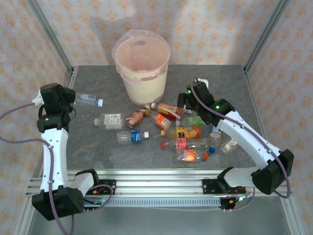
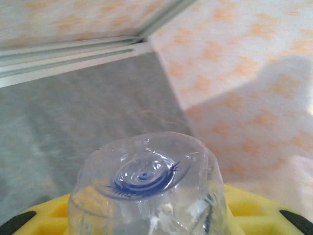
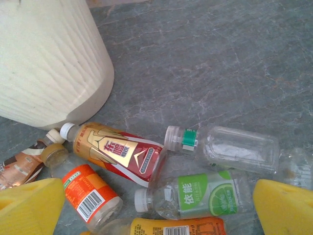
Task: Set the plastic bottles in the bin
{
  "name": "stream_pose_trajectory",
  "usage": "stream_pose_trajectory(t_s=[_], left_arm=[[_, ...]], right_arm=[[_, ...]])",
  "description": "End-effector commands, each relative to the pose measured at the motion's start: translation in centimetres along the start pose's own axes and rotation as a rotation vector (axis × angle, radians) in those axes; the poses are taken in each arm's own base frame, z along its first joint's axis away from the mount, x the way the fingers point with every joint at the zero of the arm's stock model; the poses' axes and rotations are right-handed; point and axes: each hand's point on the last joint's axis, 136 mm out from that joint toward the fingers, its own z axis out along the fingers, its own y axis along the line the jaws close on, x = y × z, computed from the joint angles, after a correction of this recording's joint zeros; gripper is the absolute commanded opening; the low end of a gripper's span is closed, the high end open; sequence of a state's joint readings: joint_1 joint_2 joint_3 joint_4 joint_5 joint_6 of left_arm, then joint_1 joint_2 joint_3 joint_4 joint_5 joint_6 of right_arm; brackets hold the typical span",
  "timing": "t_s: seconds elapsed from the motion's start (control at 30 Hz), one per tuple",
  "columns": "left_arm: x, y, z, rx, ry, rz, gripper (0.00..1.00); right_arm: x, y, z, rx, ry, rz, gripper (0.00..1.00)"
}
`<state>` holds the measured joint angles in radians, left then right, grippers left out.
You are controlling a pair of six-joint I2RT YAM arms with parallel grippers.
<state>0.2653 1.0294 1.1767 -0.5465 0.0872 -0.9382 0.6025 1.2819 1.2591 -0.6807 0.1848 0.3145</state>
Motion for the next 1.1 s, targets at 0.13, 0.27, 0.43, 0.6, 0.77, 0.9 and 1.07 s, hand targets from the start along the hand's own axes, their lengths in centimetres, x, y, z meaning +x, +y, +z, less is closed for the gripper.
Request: stream_pose_trajectory(t_s=[0.13,0.27,0.43,0.6,0.77,0.9,1.07], left_arm=[[-1.5,-12.2,-2.2,0.263,-0.079,0.087,0.37],[-1.5,-17.7,-2.3,0.360,-0.107,0.128,0.37],[0.0,-23.8,-1.2,0.446,-0.090,0.209,0.36],[2.8,-28.1,1.4,0.498,-0.044,0.318,0.35],[6.1,-31.2,3.5,0.541,-0.027,0.509,0.35],[9.8,-32.4,5.6,0.561,0.005,0.680,0.35],[14.0,-32.1,8.0,0.537,0.041,0.853,0.35]], right_arm=[[-0.2,0.3,-0.8,-0.054,-0.045,0.062,0.99],[0.1,0.8,-0.7,-0.086,-0.035,0.067,0.99],[0.2,0.3,-0.6,-0.055,-0.033,0.092,0.99],[0.7,0.7,-0.4,-0.071,-0.001,0.088,0.99],[1.2,1.6,0.1,-0.113,0.026,0.098,0.99],[1.7,1.7,0.8,-0.103,0.051,0.113,0.99],[2.1,1.5,1.2,-0.087,0.055,0.147,0.99]])
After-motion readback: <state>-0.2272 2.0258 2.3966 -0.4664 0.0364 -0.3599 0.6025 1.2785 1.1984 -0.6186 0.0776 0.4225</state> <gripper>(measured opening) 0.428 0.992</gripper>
